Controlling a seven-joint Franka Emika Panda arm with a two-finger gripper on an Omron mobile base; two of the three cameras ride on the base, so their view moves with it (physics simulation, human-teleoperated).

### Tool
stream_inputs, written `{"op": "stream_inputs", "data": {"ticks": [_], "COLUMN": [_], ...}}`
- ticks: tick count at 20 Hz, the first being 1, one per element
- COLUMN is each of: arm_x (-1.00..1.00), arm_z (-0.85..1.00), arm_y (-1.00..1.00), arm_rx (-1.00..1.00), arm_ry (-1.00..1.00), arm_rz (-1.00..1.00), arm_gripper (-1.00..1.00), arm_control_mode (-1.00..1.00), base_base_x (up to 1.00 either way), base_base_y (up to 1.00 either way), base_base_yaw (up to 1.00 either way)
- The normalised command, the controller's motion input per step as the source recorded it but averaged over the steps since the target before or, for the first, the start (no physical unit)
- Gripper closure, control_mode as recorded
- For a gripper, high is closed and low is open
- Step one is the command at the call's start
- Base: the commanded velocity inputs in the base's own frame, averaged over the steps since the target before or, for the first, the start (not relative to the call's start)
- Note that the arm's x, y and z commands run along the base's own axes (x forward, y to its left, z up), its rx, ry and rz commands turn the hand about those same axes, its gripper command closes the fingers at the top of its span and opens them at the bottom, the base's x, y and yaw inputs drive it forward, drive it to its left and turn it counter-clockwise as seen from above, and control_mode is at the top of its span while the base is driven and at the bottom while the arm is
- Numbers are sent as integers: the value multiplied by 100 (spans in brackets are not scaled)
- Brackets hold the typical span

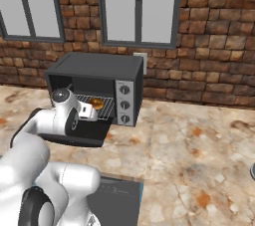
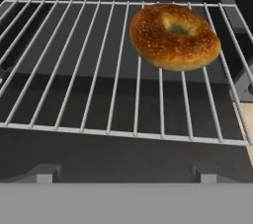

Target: Pick up the bagel from the plate, place it on the toaster oven rack, close the door, and set the timer.

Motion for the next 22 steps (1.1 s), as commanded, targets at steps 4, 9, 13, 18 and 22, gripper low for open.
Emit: {"op": "stream_inputs", "data": {"ticks": [4, 9, 13, 18, 22], "arm_x": [29, 32, 38, 39, 50], "arm_z": [-19, -10, -8, -2, 0], "arm_y": [0, 0, 0, -1, -12], "arm_rx": [0, 0, 0, 0, 0], "arm_ry": [0, 0, 0, 0, 0], "arm_rz": [0, 0, 0, 0, 0], "arm_gripper": [-100, -100, -100, -100, -100], "arm_control_mode": [-100, -100, -100, -100, -100], "base_base_x": [0, 0, 0, 0, 0], "base_base_y": [0, 0, 0, 0, 0], "base_base_yaw": [0, 0, 0, 0, 0]}}
